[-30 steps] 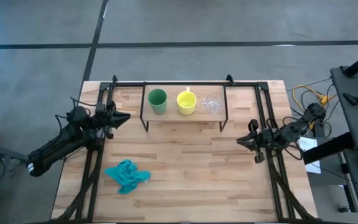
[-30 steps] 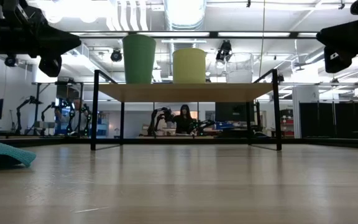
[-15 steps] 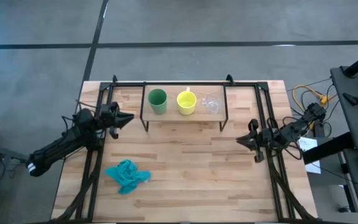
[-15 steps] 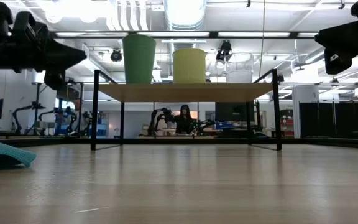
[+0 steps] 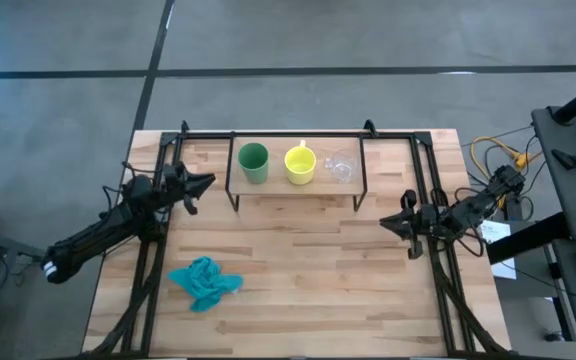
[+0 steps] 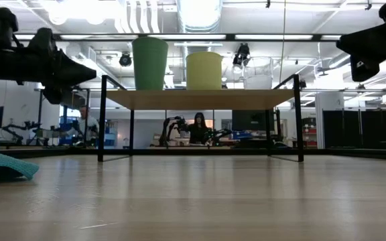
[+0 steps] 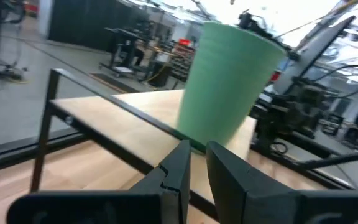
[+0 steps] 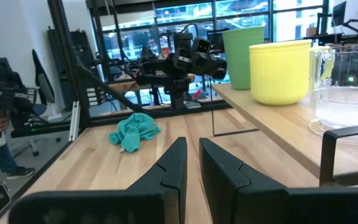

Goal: Stack small to large cups/mugs on shelf
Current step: Return to Home Position

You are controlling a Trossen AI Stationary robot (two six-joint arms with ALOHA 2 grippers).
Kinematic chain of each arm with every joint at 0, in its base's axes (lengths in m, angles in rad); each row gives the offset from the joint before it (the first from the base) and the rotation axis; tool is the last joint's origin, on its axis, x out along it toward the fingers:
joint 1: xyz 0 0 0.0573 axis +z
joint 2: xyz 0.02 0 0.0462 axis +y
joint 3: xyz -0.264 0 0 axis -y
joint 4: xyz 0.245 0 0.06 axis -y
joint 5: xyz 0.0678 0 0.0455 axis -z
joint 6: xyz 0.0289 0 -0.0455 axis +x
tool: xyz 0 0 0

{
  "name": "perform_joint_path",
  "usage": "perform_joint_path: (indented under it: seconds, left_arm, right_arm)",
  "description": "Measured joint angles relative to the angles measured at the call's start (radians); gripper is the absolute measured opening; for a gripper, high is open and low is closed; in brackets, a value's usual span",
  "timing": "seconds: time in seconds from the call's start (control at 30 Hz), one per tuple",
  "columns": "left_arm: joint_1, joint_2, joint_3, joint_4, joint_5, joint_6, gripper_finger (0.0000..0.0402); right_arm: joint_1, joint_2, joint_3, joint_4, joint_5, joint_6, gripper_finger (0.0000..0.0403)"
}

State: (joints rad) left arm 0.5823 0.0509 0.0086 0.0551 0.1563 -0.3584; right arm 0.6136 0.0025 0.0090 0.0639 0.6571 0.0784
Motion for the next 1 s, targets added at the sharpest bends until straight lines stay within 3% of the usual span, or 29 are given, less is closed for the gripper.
perform_joint_path:
  seconds: [1.0]
  left_arm:
    - [0.0,0.074,-0.003,-0.017,-0.035,-0.079,0.0039]
  right_arm:
    - [0.001,0.0,0.001,-0.001,-0.001,0.07,0.0038]
